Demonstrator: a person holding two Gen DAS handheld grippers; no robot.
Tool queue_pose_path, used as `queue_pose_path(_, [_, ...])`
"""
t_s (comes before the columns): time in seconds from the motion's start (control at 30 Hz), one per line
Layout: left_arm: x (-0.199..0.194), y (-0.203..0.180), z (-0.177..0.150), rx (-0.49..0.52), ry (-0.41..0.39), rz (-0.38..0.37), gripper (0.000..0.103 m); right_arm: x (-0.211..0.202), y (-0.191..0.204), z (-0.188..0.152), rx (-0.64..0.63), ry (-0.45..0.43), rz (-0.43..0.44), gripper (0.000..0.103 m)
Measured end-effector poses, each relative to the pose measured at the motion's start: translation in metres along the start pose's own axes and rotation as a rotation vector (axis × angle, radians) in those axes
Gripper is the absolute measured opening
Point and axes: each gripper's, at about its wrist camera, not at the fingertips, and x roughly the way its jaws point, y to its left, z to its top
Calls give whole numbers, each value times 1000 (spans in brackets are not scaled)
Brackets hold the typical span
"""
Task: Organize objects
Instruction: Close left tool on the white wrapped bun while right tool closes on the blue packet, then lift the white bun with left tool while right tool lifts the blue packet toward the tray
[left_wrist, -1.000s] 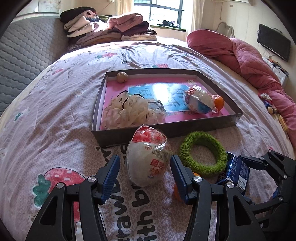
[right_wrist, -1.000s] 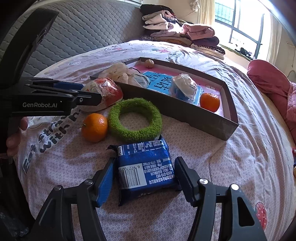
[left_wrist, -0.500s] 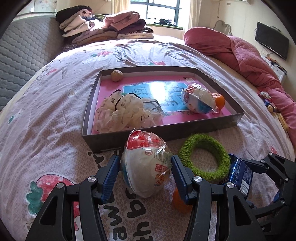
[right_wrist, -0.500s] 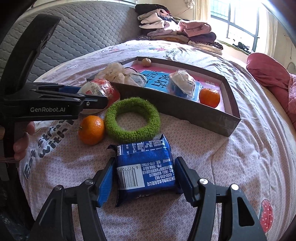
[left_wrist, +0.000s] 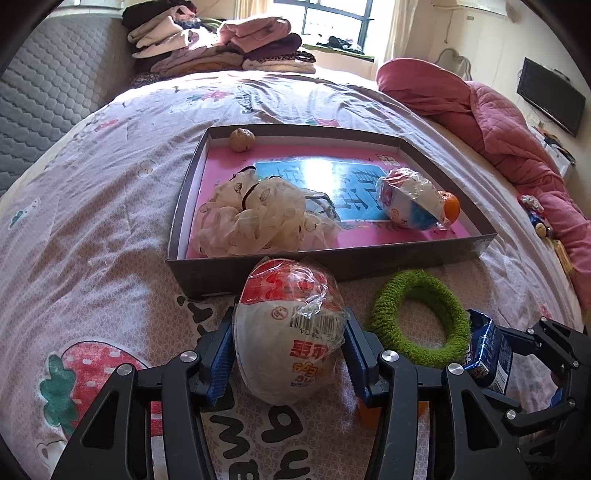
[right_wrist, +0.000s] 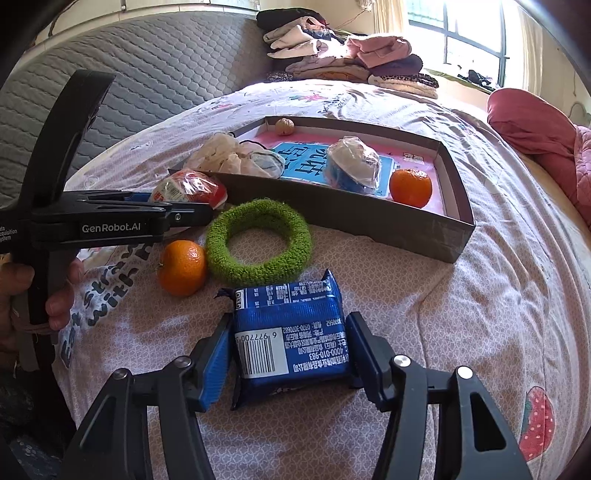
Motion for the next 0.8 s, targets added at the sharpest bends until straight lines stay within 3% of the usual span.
queue_pose_path(0.8, [-18, -8, -3, 30, -39, -17, 53, -13, -9, 5, 35, -60, -16, 57])
